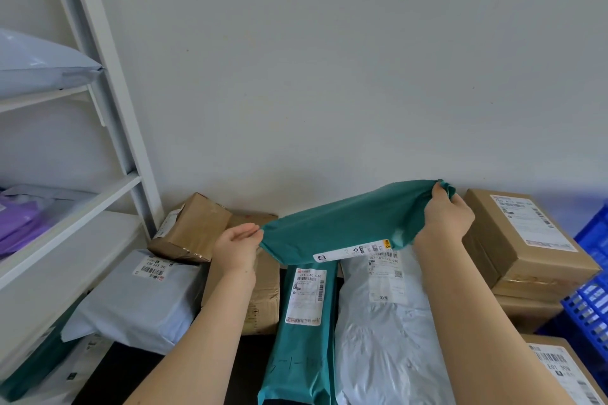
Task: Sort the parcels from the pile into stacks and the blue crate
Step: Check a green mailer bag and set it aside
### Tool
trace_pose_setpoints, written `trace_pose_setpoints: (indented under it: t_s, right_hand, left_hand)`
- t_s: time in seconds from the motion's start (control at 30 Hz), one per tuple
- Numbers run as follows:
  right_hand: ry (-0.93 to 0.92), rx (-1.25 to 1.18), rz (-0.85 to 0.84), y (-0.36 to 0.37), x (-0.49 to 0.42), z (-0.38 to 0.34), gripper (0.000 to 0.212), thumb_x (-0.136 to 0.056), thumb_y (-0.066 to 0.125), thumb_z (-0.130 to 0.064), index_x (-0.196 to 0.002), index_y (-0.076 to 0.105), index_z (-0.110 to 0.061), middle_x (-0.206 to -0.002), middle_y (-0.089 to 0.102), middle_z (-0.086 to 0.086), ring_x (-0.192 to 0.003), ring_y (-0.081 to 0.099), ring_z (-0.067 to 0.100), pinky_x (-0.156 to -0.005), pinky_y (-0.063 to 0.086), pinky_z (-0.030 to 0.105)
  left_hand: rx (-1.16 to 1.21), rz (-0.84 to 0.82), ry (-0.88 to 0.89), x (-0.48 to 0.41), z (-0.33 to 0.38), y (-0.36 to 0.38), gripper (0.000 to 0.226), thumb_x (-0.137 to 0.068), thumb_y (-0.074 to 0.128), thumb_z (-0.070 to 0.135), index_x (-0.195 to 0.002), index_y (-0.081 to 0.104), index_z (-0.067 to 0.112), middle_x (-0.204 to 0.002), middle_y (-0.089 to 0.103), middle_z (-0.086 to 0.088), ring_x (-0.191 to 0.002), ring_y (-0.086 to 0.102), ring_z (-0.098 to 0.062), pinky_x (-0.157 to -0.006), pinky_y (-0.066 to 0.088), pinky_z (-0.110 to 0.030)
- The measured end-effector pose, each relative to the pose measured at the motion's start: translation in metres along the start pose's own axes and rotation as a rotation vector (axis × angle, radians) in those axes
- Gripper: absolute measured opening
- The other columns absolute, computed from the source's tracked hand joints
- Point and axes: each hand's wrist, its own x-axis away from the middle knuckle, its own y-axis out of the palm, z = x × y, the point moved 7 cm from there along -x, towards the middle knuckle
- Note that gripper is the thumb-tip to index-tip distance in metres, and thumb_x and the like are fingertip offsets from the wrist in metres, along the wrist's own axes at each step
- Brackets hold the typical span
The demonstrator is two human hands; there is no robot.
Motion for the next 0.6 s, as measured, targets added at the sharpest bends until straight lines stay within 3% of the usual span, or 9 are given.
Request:
trace_pose_setpoints:
  t_s: [0.17,0.33,0.43,0.53,0.6]
  right_hand:
    - [-0.18,0.24,0.042,-0.013,-0.005,-0.005,0.046,-0.099,0.048,-0.019,-0.056,0.03,-0.015,-0.057,0.031,0.001,-0.051,0.025,0.014,-0.049,0.02,0.028]
    - [-0.282,0.388,0.04,-0.015,0.0,-0.002,0.041,-0.1,0.042,-0.021,-0.06,0.035,-0.015,-0.06,0.04,0.0,-0.053,0.034,0.014,-0.049,0.026,0.03]
    - [-0.163,0.195,-0.007,-0.011,-0.001,0.008,0.036,-0.102,0.041,-0.024,-0.066,0.042,-0.018,-0.068,0.045,-0.002,-0.061,0.04,0.013,-0.057,0.034,0.028]
    - [-0.001,-0.039,-0.085,-0.003,-0.002,0.017,0.027,-0.102,0.043,-0.028,-0.076,0.05,-0.023,-0.08,0.052,-0.003,-0.08,0.05,0.017,-0.076,0.043,0.034]
    - [0.038,-0.129,-0.108,0.001,-0.002,0.013,0.023,-0.101,0.045,-0.028,-0.08,0.053,-0.024,-0.086,0.055,-0.005,-0.089,0.052,0.018,-0.082,0.044,0.036]
  left_hand:
    - [-0.01,0.073,0.147,-0.005,0.026,-0.008,0.026,-0.074,0.071,-0.014,-0.074,0.066,0.011,-0.077,0.068,-0.003,-0.076,0.065,-0.015,-0.08,0.054,-0.028]
    - [0.011,0.098,0.194,-0.011,0.041,-0.012,0.027,-0.073,0.073,-0.012,-0.071,0.066,0.014,-0.075,0.068,-0.003,-0.074,0.064,-0.015,-0.082,0.054,-0.03]
    - [0.077,0.079,0.141,-0.013,0.041,-0.011,0.024,-0.075,0.073,-0.01,-0.074,0.066,0.013,-0.079,0.068,-0.002,-0.076,0.065,-0.012,-0.078,0.054,-0.025]
    - [0.166,0.041,0.028,-0.012,0.032,-0.007,0.021,-0.079,0.072,-0.007,-0.08,0.065,0.013,-0.086,0.067,-0.002,-0.081,0.065,-0.011,-0.068,0.051,-0.017]
    - [0.206,-0.007,-0.054,-0.009,0.025,-0.004,0.018,-0.082,0.069,-0.005,-0.085,0.063,0.012,-0.09,0.066,-0.004,-0.081,0.064,-0.011,-0.071,0.052,-0.02]
